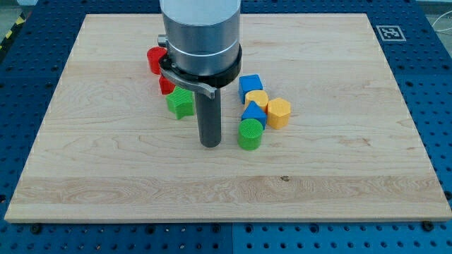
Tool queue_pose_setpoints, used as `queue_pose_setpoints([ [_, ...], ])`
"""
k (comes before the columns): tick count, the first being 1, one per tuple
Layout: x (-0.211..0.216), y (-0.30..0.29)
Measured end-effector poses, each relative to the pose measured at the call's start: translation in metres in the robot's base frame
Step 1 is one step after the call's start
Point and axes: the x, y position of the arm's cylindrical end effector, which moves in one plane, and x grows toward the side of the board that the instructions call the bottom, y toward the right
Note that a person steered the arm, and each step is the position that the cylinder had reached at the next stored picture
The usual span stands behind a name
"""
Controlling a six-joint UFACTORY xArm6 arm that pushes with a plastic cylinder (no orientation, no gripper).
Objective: Separate the yellow heart and the blue triangle
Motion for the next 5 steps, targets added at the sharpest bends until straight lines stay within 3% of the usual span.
queue_pose_setpoints([
  [2, -0.003, 0.017],
  [5, -0.059, 0.024],
])
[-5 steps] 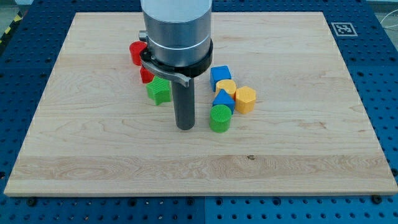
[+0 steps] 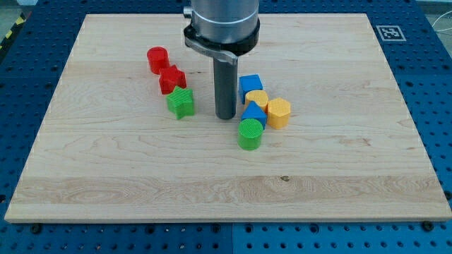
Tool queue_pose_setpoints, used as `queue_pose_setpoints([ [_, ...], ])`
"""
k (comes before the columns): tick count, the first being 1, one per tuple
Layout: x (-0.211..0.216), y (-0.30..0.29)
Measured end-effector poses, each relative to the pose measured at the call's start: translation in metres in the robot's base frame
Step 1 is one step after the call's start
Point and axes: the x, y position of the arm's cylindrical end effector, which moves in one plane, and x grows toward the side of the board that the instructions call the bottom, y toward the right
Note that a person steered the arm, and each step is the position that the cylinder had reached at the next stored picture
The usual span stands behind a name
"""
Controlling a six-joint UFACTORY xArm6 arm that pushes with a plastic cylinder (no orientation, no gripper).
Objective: Separate the yellow heart and the blue triangle
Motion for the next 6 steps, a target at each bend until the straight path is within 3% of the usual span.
queue_pose_setpoints([
  [2, -0.007, 0.005],
  [6, 0.006, 0.079],
])
